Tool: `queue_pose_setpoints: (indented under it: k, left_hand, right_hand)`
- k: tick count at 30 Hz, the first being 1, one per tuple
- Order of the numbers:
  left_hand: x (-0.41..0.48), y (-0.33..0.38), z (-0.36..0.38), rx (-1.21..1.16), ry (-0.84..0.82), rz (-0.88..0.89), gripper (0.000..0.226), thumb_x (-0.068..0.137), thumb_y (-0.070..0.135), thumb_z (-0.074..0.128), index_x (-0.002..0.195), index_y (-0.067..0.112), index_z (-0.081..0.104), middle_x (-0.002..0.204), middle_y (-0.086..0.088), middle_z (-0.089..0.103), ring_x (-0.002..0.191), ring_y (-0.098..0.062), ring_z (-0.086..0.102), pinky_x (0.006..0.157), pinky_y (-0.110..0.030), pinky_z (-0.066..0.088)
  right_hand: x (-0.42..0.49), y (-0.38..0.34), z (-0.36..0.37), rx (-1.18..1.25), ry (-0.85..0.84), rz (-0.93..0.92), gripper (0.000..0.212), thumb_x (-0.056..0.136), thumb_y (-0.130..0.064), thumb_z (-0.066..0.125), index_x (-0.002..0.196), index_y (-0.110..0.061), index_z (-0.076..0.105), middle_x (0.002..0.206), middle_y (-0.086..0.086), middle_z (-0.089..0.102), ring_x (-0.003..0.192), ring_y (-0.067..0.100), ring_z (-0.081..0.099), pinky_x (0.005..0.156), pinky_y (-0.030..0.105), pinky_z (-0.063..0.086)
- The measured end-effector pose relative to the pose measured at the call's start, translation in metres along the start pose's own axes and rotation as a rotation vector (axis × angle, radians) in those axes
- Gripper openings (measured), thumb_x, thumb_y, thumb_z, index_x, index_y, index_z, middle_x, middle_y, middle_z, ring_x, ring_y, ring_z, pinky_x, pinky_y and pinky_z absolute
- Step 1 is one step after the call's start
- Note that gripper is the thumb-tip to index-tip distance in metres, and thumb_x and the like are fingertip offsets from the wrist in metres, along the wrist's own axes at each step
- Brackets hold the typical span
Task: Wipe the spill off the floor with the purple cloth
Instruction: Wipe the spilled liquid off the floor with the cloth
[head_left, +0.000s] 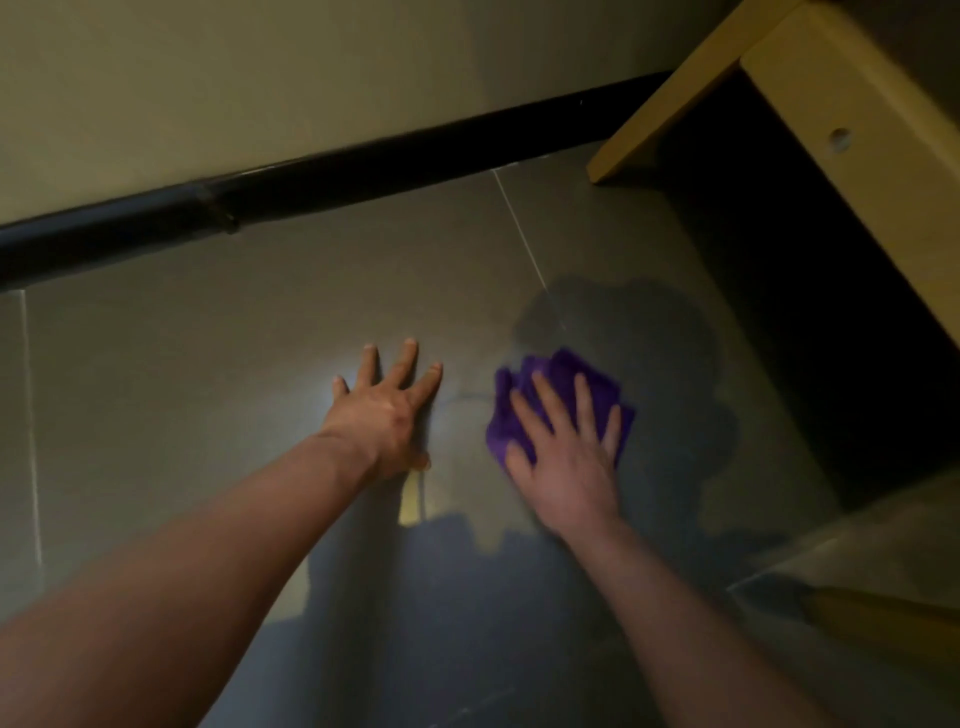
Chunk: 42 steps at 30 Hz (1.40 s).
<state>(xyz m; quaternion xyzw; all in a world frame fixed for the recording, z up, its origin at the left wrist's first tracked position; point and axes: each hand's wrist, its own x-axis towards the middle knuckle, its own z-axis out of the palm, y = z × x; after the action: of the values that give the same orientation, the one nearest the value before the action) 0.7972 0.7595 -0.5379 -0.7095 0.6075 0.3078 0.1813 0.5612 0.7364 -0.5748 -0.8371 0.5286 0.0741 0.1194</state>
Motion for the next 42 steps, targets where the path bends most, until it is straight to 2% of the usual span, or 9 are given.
queue_pose_setpoints:
  k: [5, 8, 12, 15, 21, 30, 35, 38, 42]
  left_hand:
    - [0.000, 0.000, -0.001, -0.009, 0.007, -0.013, 0.122, 0.072, 0.050, 0.082, 0.160, 0.040, -0.001, 0.169, 0.005, -0.021, 0.154, -0.043, -0.013, 0.118, -0.071, 0.017]
    - [-0.001, 0.001, -0.002, -0.011, 0.004, -0.018, 0.122, 0.072, 0.051, 0.082, 0.160, 0.040, -0.001, 0.169, 0.005, -0.020, 0.154, -0.043, -0.012, 0.117, -0.072, 0.018]
    - [-0.003, 0.004, -0.002, 0.000, 0.009, -0.022, 0.120, 0.072, 0.051, 0.081, 0.160, 0.039, -0.001, 0.169, 0.004, -0.020, 0.154, -0.044, -0.012, 0.116, -0.072, 0.019]
    - [-0.002, 0.004, -0.002, 0.002, 0.008, -0.021, 0.120, 0.073, 0.051, 0.080, 0.160, 0.039, -0.001, 0.169, 0.004, -0.020, 0.154, -0.043, -0.012, 0.117, -0.071, 0.018]
    - [-0.004, 0.006, -0.003, 0.001, 0.014, -0.035, 0.120, 0.072, 0.051, 0.081, 0.159, 0.041, -0.001, 0.169, 0.005, -0.020, 0.155, -0.042, -0.011, 0.118, -0.070, 0.019]
    - [-0.002, 0.008, -0.001, 0.015, 0.038, -0.055, 0.120, 0.070, 0.053, 0.081, 0.159, 0.041, 0.001, 0.170, 0.005, -0.017, 0.155, -0.043, -0.004, 0.116, -0.069, 0.026]
    - [-0.001, 0.009, -0.001, 0.022, 0.025, -0.067, 0.121, 0.070, 0.051, 0.082, 0.159, 0.040, 0.001, 0.170, 0.005, -0.015, 0.155, -0.043, -0.003, 0.116, -0.068, 0.027]
    - [-0.001, 0.009, -0.002, 0.017, 0.024, -0.063, 0.122, 0.070, 0.051, 0.082, 0.159, 0.039, 0.001, 0.170, 0.004, -0.015, 0.155, -0.044, -0.003, 0.116, -0.068, 0.028]
    - [-0.001, 0.012, -0.001, 0.017, 0.022, -0.075, 0.120, 0.071, 0.050, 0.081, 0.160, 0.039, 0.001, 0.170, 0.005, -0.016, 0.155, -0.044, -0.002, 0.117, -0.066, 0.027]
  right_hand:
    - [0.074, -0.021, -0.016, 0.123, 0.014, 0.126, 0.063, 0.092, -0.051, 0.044, 0.153, -0.039, 0.035, 0.169, -0.008, 0.018, 0.156, 0.035, 0.005, 0.119, 0.068, 0.002]
    - [0.024, -0.032, -0.009, 0.053, 0.025, -0.029, 0.065, 0.085, -0.052, 0.046, 0.148, -0.038, 0.046, 0.164, -0.007, 0.032, 0.154, 0.034, 0.018, 0.118, 0.067, 0.012]
    - [-0.063, -0.023, 0.010, 0.052, -0.044, -0.162, 0.068, 0.083, -0.052, 0.051, 0.149, -0.041, 0.042, 0.165, -0.011, 0.030, 0.156, 0.030, 0.015, 0.117, 0.069, 0.014]
    - [-0.044, 0.001, 0.012, -0.005, -0.061, -0.197, 0.066, 0.084, -0.055, 0.047, 0.149, -0.044, 0.041, 0.164, -0.013, 0.030, 0.154, 0.032, 0.020, 0.116, 0.071, 0.015]
    - [0.045, 0.025, -0.013, 0.050, -0.001, 0.037, 0.063, 0.092, -0.055, 0.044, 0.152, -0.041, 0.037, 0.167, -0.010, 0.022, 0.156, 0.032, 0.010, 0.119, 0.068, 0.005]
    - [-0.088, 0.059, 0.013, -0.042, -0.076, -0.161, 0.066, 0.084, -0.053, 0.049, 0.149, -0.041, 0.043, 0.164, -0.011, 0.033, 0.152, 0.033, 0.027, 0.113, 0.070, 0.024]
    - [-0.033, 0.136, -0.009, -0.048, -0.082, 0.196, 0.061, 0.094, -0.051, 0.037, 0.153, -0.036, 0.037, 0.168, -0.006, 0.023, 0.155, 0.033, 0.015, 0.116, 0.071, 0.017]
    - [-0.059, 0.126, -0.007, 0.000, -0.024, 0.318, 0.063, 0.093, -0.049, 0.036, 0.153, -0.033, 0.039, 0.168, -0.002, 0.024, 0.154, 0.036, 0.014, 0.117, 0.070, 0.016]
    - [-0.122, 0.053, 0.018, 0.014, 0.007, 0.173, 0.065, 0.087, -0.049, 0.042, 0.149, -0.032, 0.046, 0.164, -0.001, 0.035, 0.151, 0.039, 0.027, 0.115, 0.071, 0.021]
